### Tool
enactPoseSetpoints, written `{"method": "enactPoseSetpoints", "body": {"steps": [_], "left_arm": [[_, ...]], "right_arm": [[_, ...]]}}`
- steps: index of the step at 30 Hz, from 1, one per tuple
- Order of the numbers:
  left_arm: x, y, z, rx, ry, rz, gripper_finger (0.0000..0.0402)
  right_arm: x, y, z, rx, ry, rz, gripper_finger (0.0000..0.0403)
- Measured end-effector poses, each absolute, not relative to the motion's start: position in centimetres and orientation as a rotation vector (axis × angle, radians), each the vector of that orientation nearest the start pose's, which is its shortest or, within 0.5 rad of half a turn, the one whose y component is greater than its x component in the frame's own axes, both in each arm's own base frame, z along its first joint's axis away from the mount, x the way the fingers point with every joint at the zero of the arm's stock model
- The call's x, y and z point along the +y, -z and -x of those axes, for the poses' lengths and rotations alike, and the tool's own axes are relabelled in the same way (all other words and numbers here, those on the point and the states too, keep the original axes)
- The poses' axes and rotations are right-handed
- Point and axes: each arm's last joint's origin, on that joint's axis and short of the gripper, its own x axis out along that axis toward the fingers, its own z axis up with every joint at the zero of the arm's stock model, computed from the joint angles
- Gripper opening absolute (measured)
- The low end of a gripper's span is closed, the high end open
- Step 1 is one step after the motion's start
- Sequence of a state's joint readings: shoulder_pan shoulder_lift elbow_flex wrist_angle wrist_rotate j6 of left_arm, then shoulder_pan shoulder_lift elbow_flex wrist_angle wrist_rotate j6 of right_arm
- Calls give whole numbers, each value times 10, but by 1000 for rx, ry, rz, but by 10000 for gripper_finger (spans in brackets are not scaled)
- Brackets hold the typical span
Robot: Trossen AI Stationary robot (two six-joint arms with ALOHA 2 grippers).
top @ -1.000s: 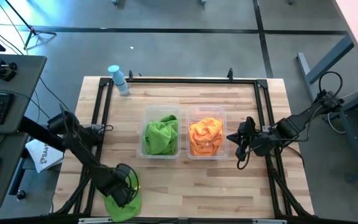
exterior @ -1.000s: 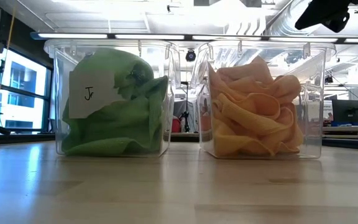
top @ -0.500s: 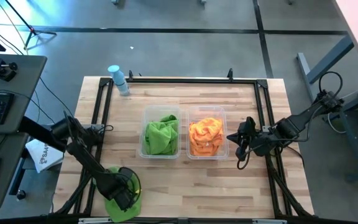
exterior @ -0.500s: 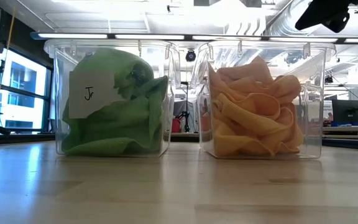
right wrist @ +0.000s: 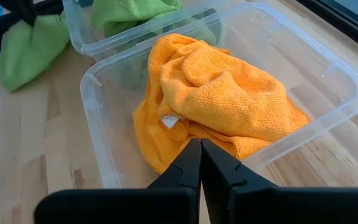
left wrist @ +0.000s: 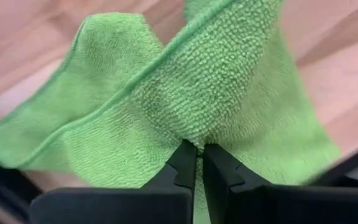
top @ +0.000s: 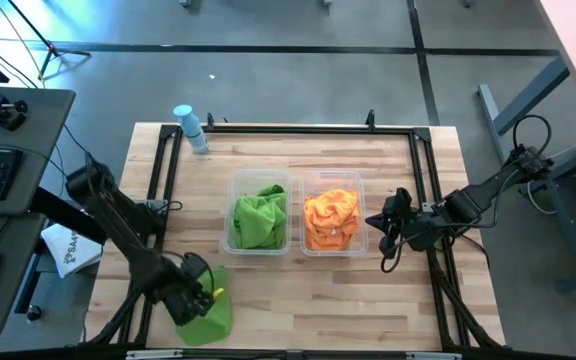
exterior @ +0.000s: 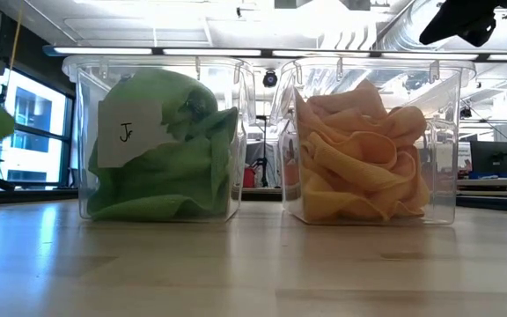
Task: Sort microfiber towel by color & place in baskets
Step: Put the green towel into the left transparent bin
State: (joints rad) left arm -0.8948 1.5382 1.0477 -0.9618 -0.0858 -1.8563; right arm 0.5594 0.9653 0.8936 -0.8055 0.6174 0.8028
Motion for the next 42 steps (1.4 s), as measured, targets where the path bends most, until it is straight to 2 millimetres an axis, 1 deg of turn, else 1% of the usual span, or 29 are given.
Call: {"method": "enactPoseSetpoints", "body": {"steps": [4, 8, 12, 15, 17, 19, 22, 26, 30, 33, 37, 42], "left_arm": [[-193, -234, -159, 1273, -607, 839, 1], [-178, -257, -151, 1167, -527, 836, 1], [-160, -274, -145, 1060, -489, 813, 0], [-146, -284, -141, 1026, -472, 782, 0], [-137, -291, -138, 1030, -464, 747, 0], [-128, -304, -135, 1040, -469, 702, 0], [-112, -327, -128, 1047, -511, 606, 0], [-93, -362, -124, 985, -520, 444, 0], [-77, -387, -130, 877, -481, 253, 0], [-62, -403, -135, 810, -514, 130, 0], [-45, -415, -147, 768, -527, 28, 0], [-29, -426, -172, 709, -420, -77, 0]], "right_arm": [[80, -292, -159, 649, 334, -278, 4], [79, -292, -158, 651, 335, -276, 4], [79, -292, -158, 651, 335, -276, 4], [79, -292, -158, 652, 338, -273, 4], [78, -292, -158, 648, 354, -262, 4], [78, -292, -158, 640, 369, -257, 4], [77, -292, -158, 626, 388, -251, 4], [76, -292, -158, 610, 406, -243, 4], [76, -293, -158, 608, 409, -243, 4], [76, -293, -158, 616, 395, -202, 4], [76, -292, -158, 624, 382, -163, 4], [76, -293, -158, 611, 399, -154, 4]]}}
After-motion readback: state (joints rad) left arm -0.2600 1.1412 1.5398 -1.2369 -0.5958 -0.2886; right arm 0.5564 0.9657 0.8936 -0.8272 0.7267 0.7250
